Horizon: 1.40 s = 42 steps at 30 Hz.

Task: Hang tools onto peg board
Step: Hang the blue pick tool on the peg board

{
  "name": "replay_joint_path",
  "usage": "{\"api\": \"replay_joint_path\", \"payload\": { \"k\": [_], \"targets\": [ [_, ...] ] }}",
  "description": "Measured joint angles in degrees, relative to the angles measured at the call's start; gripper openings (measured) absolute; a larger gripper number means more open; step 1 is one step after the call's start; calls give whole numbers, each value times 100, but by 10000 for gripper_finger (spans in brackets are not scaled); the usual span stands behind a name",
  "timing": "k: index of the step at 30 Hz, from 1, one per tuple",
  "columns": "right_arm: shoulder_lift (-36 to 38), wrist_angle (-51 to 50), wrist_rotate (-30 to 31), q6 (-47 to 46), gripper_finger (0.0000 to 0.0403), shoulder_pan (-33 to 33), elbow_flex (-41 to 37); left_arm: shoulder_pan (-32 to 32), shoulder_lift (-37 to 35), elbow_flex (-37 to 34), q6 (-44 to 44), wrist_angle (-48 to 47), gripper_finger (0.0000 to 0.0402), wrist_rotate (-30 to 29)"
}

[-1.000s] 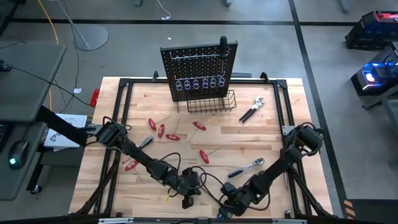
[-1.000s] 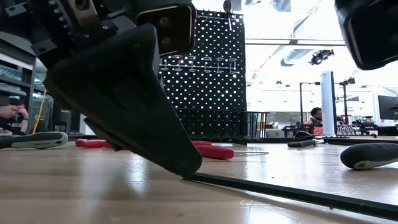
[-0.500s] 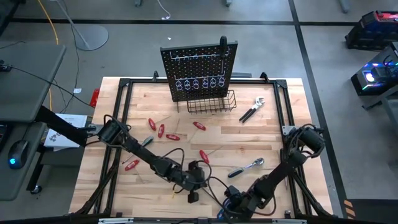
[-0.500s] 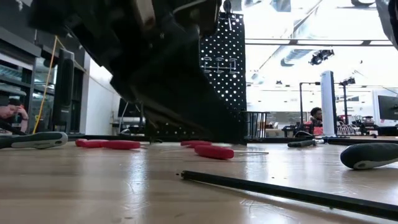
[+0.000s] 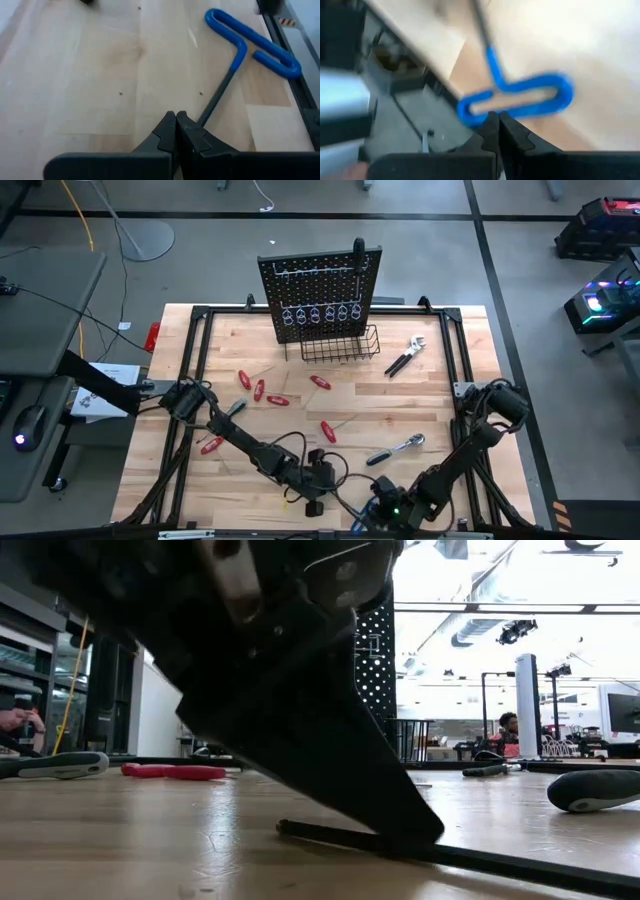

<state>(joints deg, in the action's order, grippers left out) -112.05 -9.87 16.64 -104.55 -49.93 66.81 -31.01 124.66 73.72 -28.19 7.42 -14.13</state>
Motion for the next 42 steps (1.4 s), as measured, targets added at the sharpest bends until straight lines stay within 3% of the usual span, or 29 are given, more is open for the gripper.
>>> {"api": "replay_joint_path", "payload": {
  "k": [5, 35, 42],
  "targets": [
    [0, -429, 297, -237, 0, 190, -2, -14, 38, 58, 38, -5, 0, 5],
    [-44, -577, -447, -345, 0, 22, -2, -213, 38, 51, -326, 325, 0, 5],
    [-46, -476, -643, 51, 0, 26, -2, -329, 38, 51, -616, 326, 0, -12]
  ]
}}
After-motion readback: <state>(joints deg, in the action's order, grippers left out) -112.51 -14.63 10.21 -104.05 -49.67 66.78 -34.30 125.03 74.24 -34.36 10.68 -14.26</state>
